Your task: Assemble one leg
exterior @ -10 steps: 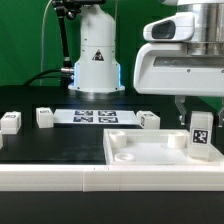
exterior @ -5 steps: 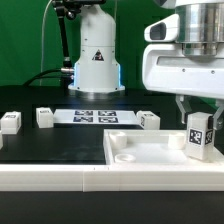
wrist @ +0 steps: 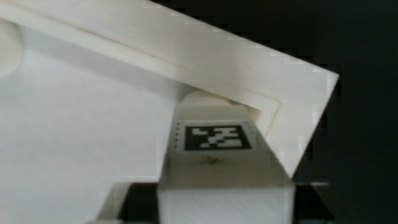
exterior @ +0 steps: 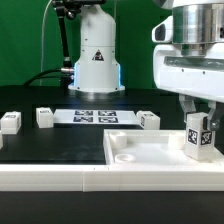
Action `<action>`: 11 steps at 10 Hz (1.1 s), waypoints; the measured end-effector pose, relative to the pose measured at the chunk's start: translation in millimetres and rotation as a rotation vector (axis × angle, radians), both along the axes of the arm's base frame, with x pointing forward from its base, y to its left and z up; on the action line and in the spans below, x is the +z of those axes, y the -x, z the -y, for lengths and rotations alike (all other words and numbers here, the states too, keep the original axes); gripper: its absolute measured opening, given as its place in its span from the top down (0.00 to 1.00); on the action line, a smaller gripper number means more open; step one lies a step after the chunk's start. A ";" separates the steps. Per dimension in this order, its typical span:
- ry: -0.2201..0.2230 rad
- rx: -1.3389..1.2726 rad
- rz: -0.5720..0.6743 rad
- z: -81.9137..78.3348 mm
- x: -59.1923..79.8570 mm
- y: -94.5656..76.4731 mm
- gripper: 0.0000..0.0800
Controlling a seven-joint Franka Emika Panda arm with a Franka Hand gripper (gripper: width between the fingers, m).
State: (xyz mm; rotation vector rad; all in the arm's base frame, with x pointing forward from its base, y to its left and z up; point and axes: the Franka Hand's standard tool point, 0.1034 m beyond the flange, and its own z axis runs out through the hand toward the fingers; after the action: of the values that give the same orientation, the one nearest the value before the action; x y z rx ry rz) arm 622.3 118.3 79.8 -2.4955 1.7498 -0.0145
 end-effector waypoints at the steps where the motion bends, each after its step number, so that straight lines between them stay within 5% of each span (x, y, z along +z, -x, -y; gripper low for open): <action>1: 0.000 0.006 0.000 -0.8 -0.1 0.2 0.64; 3: 0.006 0.101 0.007 1.6 0.0 -0.4 0.28; 6: 0.024 0.390 0.025 2.9 2.2 -2.6 0.19; 11: 0.054 0.862 0.000 -2.9 2.7 -1.6 0.19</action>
Offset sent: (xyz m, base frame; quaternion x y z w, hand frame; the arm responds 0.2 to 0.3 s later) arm -0.0001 -0.0034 0.0005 -0.0229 -0.0246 -0.0967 0.9947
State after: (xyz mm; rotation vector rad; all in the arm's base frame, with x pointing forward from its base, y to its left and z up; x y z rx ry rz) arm 624.0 121.2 82.5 -3.0454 0.5536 0.0012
